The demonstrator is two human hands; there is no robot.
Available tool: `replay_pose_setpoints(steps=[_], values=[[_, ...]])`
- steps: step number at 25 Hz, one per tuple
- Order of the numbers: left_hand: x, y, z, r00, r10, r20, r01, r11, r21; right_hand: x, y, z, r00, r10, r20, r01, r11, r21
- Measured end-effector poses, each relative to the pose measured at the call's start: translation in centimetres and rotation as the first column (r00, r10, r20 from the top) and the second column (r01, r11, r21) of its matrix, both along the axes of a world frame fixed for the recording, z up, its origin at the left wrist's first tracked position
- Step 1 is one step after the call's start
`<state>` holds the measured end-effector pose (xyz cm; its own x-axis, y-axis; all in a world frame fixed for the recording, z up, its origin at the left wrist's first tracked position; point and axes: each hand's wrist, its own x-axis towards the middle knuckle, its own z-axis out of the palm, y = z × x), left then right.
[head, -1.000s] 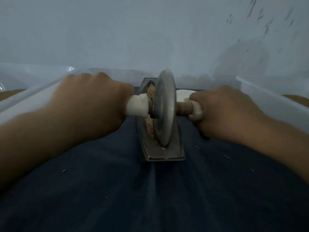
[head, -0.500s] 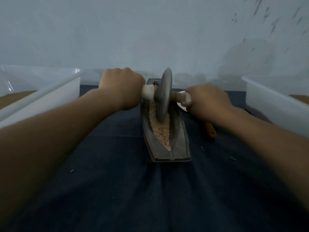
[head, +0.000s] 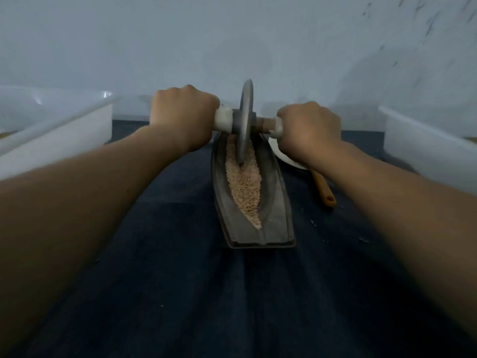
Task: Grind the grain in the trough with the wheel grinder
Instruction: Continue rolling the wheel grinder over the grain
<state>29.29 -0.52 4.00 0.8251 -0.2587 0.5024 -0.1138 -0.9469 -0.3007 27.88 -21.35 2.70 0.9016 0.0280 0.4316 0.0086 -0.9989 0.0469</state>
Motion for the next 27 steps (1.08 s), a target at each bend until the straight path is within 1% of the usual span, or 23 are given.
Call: replay_pose_setpoints(steps=[2,3,4,5,6,8,9,10,11,13,14,15,16,17,18,19,20,21,22,23,24,25,27], values=[[-0.6,-0.2,0.9,0.998,-0.014,-0.06,0.016,0.999,0.028,-0.5,-0.3,0.6,0.994,0.018,-0.107,-0.017,1.0,0.009],[-1.7,0.1,0.6,0.995,-0.038,-0.092,0.043,0.998,0.055,-1.8,-0.8,0.6,0.99,0.042,-0.136,-0.046,0.999,-0.02],[-3.1,0.8,0.1,0.99,-0.084,-0.11,0.091,0.994,0.067,-3.5,-1.5,0.3,0.991,0.087,-0.098,-0.094,0.993,-0.067],[-4.8,1.8,-0.4,0.984,-0.145,-0.101,0.152,0.987,0.06,-5.3,-2.0,-0.1,0.99,0.14,0.006,-0.138,0.983,-0.123],[-6.4,2.9,-0.4,0.974,-0.217,-0.06,0.219,0.975,0.036,-6.8,-2.4,-0.3,0.978,0.185,0.092,-0.167,0.97,-0.177],[-8.4,4.5,-0.1,0.937,-0.343,0.06,0.342,0.939,0.027,-8.4,-2.9,-0.2,0.959,0.246,0.142,-0.21,0.95,-0.231],[-8.7,4.8,0.0,0.936,-0.343,0.077,0.342,0.939,0.029,-8.4,-2.9,-0.3,0.958,0.246,0.149,-0.205,0.948,-0.245],[-8.3,4.8,-0.2,0.952,-0.298,0.064,0.297,0.955,0.017,-8.1,-2.8,-0.5,0.956,0.234,0.179,-0.182,0.946,-0.268],[-7.5,4.4,-0.7,0.972,-0.233,0.011,0.233,0.972,-0.006,-7.3,-2.6,-0.6,0.952,0.222,0.209,-0.155,0.943,-0.295],[-4.5,3.1,-1.3,0.973,-0.14,-0.181,0.132,0.99,-0.055,-4.2,-1.8,-0.6,0.956,0.151,0.25,-0.068,0.948,-0.311],[-2.6,2.1,-0.9,0.961,-0.103,-0.258,0.087,0.994,-0.073,-2.4,-1.1,-0.2,0.975,0.096,0.199,-0.046,0.969,-0.242],[-1.2,1.0,0.1,0.955,-0.052,-0.292,0.032,0.997,-0.073,-1.0,-0.6,0.4,0.994,0.068,0.09,-0.057,0.991,-0.124],[-0.2,0.0,1.2,0.963,0.002,-0.269,-0.012,0.999,-0.035,0.2,-0.4,0.9,0.998,0.051,-0.027,-0.051,0.999,-0.011],[0.1,-0.9,2.2,0.976,0.031,-0.215,-0.031,1.0,0.003,0.9,-0.5,0.9,0.993,0.051,-0.111,-0.045,0.997,0.057],[-0.4,-1.4,2.7,0.983,0.026,-0.184,-0.022,0.999,0.025,0.6,-0.6,0.8,0.984,0.057,-0.17,-0.046,0.997,0.067],[-1.2,-1.3,2.2,0.985,0.007,-0.175,0.0,0.999,0.04,-0.6,-0.9,0.6,0.979,0.056,-0.197,-0.051,0.998,0.033],[-2.4,-0.5,1.2,0.984,-0.009,-0.176,0.021,0.998,0.064,-2.2,-1.4,0.2,0.984,0.07,-0.161,-0.075,0.997,-0.024],[-3.9,0.7,0.3,0.987,-0.068,-0.146,0.079,0.994,0.076,-4.1,-2.0,-0.1,0.994,0.1,-0.051,-0.105,0.99,-0.098],[-5.3,2.0,-0.3,0.984,-0.152,-0.096,0.159,0.985,0.063,-6.2,-2.6,-0.2,0.986,0.143,0.087,-0.126,0.977,-0.174],[-6.6,3.4,-0.5,0.969,-0.243,-0.042,0.245,0.969,0.04,-8.2,-2.8,0.1,0.963,0.201,0.179,-0.16,0.962,-0.221],[-7.4,4.4,-0.5,0.946,-0.324,0.019,0.323,0.946,0.037,-9.3,-2.9,0.3,0.935,0.271,0.23,-0.212,0.944,-0.251],[-7.6,4.9,-0.7,0.924,-0.377,0.066,0.373,0.926,0.063,-10.0,-3.0,0.5,0.927,0.294,0.233,-0.232,0.938,-0.257],[-6.7,4.7,-1.3,0.941,-0.325,0.094,0.318,0.944,0.084,-9.2,-3.0,-0.1,0.942,0.252,0.221,-0.195,0.948,-0.25]])
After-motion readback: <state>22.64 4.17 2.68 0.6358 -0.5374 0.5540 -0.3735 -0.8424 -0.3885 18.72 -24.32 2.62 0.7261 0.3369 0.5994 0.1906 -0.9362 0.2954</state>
